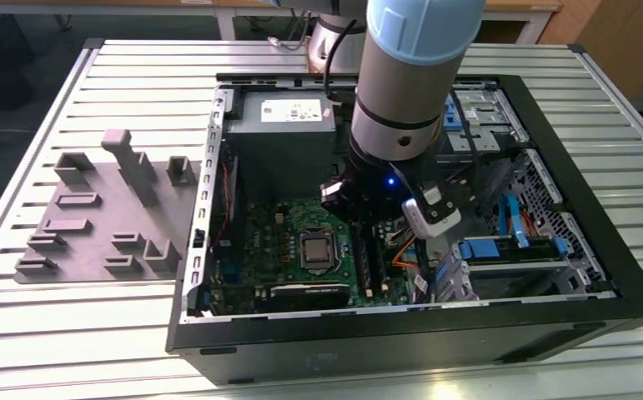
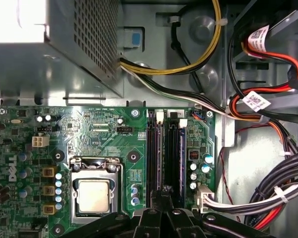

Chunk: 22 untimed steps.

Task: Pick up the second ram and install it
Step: 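Press down the second ram until it locks into place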

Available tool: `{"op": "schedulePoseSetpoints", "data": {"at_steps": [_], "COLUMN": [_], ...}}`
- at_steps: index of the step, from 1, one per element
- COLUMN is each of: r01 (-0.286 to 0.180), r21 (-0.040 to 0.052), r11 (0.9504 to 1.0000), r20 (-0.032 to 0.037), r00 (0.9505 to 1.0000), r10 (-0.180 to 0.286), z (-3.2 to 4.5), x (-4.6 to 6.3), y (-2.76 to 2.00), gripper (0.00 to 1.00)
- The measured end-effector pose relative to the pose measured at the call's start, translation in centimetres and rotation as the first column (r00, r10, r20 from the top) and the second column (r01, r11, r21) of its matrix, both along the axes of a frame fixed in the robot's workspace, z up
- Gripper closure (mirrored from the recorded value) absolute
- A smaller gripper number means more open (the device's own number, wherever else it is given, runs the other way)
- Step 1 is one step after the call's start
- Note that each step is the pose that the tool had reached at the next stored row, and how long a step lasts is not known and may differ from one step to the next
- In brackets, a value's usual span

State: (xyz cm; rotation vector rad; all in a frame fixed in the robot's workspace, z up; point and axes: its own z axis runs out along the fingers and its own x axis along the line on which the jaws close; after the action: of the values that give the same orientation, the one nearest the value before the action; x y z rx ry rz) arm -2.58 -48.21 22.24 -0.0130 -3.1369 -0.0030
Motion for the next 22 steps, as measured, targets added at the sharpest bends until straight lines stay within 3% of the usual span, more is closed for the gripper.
{"op": "schedulePoseSetpoints", "data": {"at_steps": [7,12,14,18,22], "r01": [0.000,0.000,0.000,0.000,0.000], "r21": [-0.0015,-0.0011,0.0028,0.0002,0.0000], "r11": [1.0000,1.0000,1.0000,1.0000,1.0000], "r20": [-0.0005,-0.0003,0.0010,0.0000,0.0000], "r00": [1.0000,1.0000,1.0000,1.0000,1.0000], "r10": [0.000,0.000,0.000,0.000,0.000], "z": [-0.87,-0.75,-0.40,0.83,1.48], "x": [0.0,0.0,0.0,0.0,0.0], "y": [-0.02,0.01,0.04,0.00,0.00], "gripper": [0.89,0.89,0.89,0.89,0.89]}}
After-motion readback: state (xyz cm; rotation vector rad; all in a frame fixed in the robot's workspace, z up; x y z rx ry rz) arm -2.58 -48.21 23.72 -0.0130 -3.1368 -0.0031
